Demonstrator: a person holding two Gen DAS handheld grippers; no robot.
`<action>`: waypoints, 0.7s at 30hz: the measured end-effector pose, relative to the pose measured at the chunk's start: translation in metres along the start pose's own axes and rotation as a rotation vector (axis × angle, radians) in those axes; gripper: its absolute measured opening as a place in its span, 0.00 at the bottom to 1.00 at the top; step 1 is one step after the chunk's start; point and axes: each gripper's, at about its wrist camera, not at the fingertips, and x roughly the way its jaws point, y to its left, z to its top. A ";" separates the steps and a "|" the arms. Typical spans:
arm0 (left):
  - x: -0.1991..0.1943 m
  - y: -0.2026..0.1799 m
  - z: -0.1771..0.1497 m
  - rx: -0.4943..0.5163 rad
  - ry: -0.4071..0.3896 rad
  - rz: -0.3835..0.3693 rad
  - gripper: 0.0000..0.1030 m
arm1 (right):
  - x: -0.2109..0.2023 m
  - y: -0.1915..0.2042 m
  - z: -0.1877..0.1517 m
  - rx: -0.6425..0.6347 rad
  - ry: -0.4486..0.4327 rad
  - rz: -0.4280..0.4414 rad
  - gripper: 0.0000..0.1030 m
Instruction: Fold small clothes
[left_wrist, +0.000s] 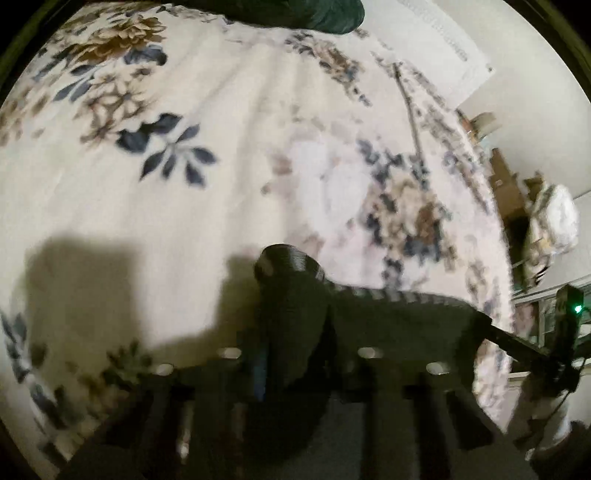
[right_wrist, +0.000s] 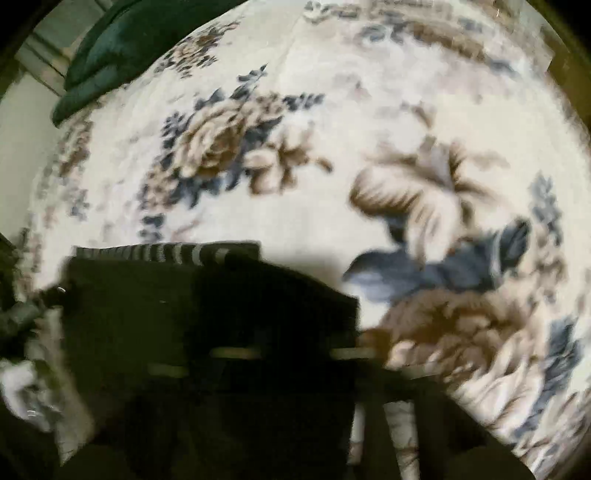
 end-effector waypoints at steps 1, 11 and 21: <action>-0.005 0.000 0.001 -0.009 -0.006 -0.020 0.21 | -0.006 -0.002 0.001 0.026 -0.024 0.002 0.04; 0.017 0.026 0.016 -0.150 0.070 -0.078 0.32 | 0.021 -0.034 0.033 0.227 0.049 -0.050 0.02; -0.064 0.021 -0.046 -0.169 -0.039 -0.009 0.54 | -0.040 -0.086 -0.043 0.385 0.186 0.273 0.49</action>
